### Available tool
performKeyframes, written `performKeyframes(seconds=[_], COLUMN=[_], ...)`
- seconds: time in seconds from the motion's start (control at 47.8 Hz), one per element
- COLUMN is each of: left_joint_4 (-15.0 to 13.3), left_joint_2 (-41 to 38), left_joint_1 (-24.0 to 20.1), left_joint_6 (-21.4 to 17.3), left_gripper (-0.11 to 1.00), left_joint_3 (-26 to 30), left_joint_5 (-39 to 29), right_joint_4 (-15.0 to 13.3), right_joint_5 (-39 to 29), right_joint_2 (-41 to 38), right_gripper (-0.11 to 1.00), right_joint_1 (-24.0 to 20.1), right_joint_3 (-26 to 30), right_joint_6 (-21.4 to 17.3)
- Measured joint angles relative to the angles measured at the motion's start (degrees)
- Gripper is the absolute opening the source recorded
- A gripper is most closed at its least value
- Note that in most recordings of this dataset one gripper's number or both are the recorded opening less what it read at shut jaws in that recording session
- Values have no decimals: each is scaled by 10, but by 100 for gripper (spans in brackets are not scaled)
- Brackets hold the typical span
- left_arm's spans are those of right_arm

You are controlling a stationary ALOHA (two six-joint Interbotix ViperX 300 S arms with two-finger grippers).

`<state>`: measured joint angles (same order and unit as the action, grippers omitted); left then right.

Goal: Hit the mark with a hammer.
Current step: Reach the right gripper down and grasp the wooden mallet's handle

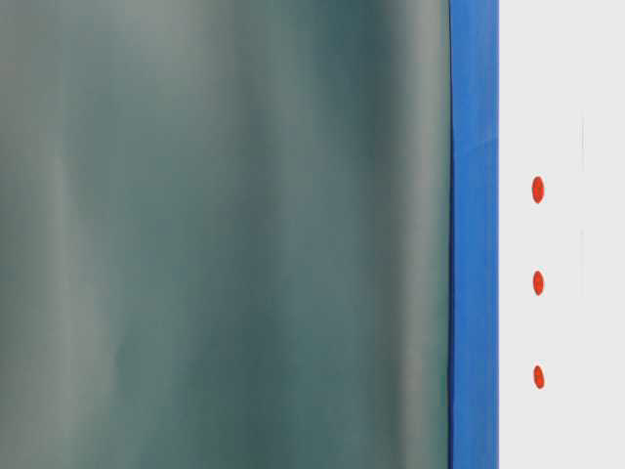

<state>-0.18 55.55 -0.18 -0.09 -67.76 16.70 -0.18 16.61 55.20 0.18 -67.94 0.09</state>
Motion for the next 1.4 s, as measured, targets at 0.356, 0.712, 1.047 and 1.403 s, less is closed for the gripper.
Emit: performKeyframes(seconds=[0.356,0.712,1.047,1.403], left_joint_4=[-5,-5,-5,-6], left_joint_2=[-1,-2,-2,-2], left_joint_1=[0,0,0,0], left_joint_6=[9,9,10,10], left_gripper=[0,0,0,0], left_joint_3=[0,-1,-2,-8], left_joint_5=[-16,-19,-20,-19], right_joint_4=[2,2,19,62], right_joint_5=[-42,-63,-84,29], right_joint_2=[-99,-282,-465,-648], right_gripper=[-6,41,91,92], right_joint_1=[-41,-81,-97,-126], right_joint_3=[62,147,229,276], right_joint_6=[-41,-87,-114,-116])
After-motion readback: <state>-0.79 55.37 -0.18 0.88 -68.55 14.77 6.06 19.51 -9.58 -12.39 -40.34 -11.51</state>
